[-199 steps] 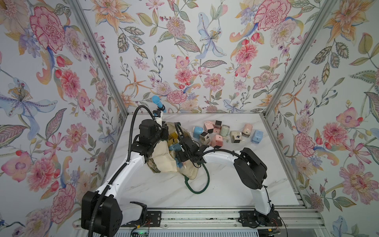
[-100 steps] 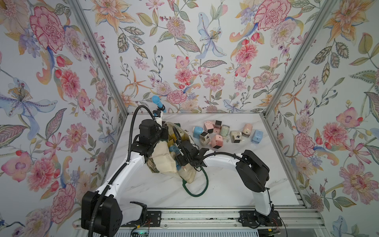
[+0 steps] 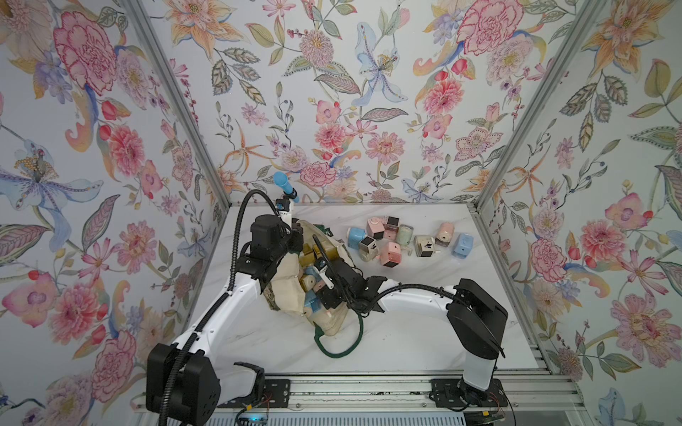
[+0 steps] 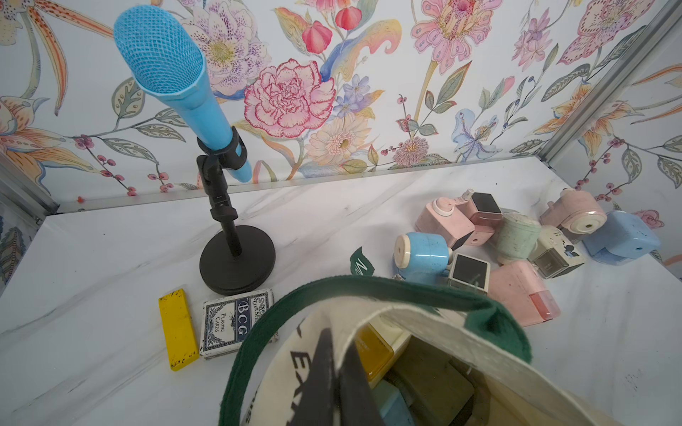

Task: Take out the pencil sharpeners from the tote bags
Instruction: Pick up the pencil sharpener from the canvas bag.

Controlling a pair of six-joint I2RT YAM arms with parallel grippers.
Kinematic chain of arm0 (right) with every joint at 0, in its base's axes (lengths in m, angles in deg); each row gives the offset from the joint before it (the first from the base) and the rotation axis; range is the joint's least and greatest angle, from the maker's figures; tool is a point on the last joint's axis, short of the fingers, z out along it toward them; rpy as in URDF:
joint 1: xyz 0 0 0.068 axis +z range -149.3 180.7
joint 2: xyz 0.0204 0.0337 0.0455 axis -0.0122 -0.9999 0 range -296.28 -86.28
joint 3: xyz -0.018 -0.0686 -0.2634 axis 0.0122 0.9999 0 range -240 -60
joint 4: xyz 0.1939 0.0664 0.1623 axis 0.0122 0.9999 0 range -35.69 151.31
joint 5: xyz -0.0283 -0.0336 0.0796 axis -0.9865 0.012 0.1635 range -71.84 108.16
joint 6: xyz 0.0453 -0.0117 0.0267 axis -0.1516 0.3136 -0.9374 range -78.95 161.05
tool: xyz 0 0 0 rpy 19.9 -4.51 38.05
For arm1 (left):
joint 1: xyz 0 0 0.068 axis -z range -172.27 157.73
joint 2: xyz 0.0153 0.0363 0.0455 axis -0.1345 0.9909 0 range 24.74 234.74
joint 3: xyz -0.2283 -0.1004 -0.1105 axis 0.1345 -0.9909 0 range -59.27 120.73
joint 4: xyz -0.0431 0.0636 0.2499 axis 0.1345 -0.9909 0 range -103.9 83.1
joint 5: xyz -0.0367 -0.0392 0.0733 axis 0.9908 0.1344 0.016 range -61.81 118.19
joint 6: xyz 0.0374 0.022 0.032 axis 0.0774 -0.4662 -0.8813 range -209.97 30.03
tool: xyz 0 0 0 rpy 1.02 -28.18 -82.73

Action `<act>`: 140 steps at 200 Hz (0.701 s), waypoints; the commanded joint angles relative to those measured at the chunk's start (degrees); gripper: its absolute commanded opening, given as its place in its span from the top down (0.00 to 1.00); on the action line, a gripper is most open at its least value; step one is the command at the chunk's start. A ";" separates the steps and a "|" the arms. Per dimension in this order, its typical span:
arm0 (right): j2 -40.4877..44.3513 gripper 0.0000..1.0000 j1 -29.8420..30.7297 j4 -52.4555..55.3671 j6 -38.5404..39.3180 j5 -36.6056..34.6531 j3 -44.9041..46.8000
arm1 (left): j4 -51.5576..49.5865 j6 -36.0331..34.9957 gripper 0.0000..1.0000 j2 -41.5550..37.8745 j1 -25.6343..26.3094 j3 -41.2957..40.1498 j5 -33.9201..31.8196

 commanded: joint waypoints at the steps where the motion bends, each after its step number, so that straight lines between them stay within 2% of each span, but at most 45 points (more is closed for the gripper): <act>1: 5.49 0.33 0.47 -4.06 1.71 1.30 2.42 | 6.60 -0.82 1.00 -2.07 0.21 2.62 -0.17; 85: 12.23 0.33 0.13 -13.04 2.30 4.88 9.22 | 6.59 -0.78 1.00 -2.03 0.30 2.59 -0.07; 110: 10.31 0.34 -1.28 -14.27 -0.97 6.14 7.59 | 6.66 -0.72 1.00 -1.84 0.36 2.66 -0.07; 140: 5.67 0.34 -1.86 -11.70 -5.10 9.38 0.79 | 6.44 -0.99 1.00 -1.63 0.37 2.61 -0.25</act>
